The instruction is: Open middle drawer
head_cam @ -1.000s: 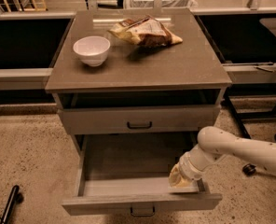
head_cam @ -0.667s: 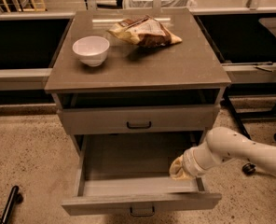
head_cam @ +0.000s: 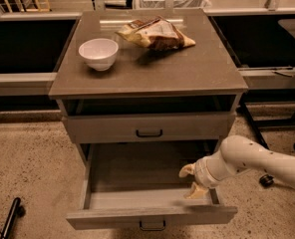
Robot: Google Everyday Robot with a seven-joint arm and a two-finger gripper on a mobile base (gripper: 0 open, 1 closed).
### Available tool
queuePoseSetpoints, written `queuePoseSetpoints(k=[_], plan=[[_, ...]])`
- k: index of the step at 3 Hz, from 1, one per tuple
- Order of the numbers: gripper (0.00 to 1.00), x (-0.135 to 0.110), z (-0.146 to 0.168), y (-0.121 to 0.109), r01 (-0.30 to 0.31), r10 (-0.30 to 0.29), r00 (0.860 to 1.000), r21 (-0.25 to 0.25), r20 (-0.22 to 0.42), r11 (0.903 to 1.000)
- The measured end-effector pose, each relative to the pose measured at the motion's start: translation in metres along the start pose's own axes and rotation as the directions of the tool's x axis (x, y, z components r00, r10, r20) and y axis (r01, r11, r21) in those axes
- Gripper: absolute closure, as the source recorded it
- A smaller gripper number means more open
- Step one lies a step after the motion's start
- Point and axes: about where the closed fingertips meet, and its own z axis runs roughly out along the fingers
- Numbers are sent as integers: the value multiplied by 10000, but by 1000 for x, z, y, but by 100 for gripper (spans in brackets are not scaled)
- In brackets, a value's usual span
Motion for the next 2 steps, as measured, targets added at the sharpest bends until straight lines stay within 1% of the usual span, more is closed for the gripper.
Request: queuePoseSetpoints(k=[1,2], plan=[[0,0,0,0,0,0,10000,0,0,10000],[0,0,0,0,0,0,10000,-1,0,10000]])
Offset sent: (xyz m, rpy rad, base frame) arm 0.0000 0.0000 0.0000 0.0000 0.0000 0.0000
